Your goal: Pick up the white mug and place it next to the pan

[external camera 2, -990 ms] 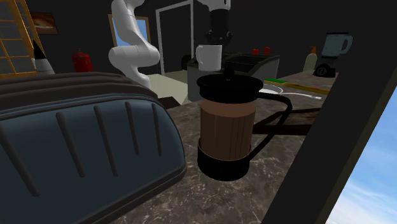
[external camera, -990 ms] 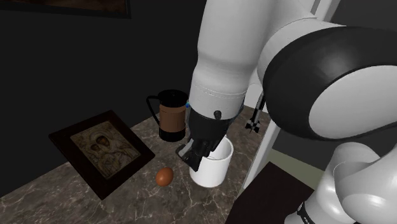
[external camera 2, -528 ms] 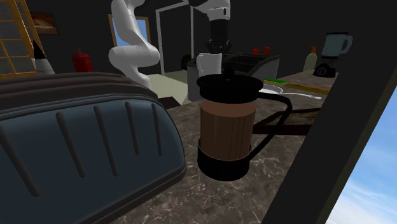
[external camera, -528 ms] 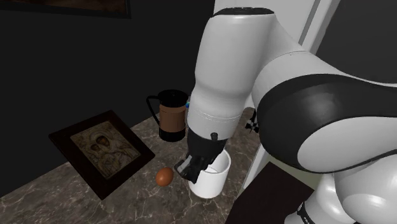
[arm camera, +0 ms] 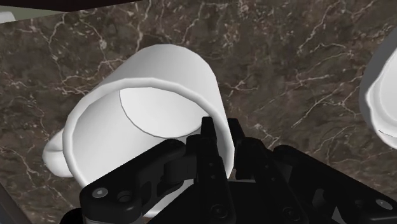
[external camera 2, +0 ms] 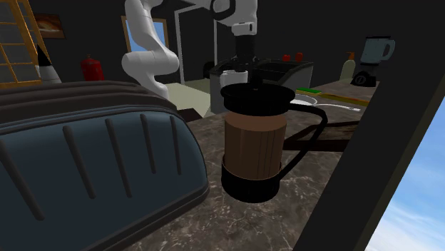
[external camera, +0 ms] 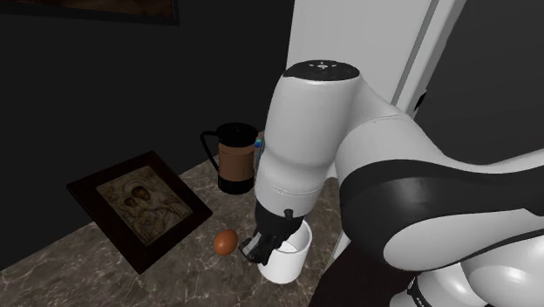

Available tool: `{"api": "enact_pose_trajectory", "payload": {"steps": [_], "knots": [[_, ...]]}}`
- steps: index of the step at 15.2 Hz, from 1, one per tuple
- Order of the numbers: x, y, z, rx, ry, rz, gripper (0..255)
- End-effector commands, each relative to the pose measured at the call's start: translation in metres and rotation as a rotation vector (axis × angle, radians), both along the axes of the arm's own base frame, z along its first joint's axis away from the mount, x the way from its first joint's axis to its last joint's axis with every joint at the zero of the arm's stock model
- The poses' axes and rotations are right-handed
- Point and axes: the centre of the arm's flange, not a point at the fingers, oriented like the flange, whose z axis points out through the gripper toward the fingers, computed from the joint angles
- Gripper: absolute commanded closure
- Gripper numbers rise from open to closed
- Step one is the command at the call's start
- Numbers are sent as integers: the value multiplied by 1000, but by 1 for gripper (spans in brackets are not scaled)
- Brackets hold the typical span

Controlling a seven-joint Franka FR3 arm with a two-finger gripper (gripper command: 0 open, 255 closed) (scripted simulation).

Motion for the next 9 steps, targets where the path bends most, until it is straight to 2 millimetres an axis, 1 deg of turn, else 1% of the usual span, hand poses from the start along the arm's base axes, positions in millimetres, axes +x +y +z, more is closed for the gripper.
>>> {"api": "enact_pose_trajectory", "payload": {"steps": [1,9], "knots": [[-1,1,-10,1,-1,0,255],[-1,1,-53,1,-1,0,255]]}}
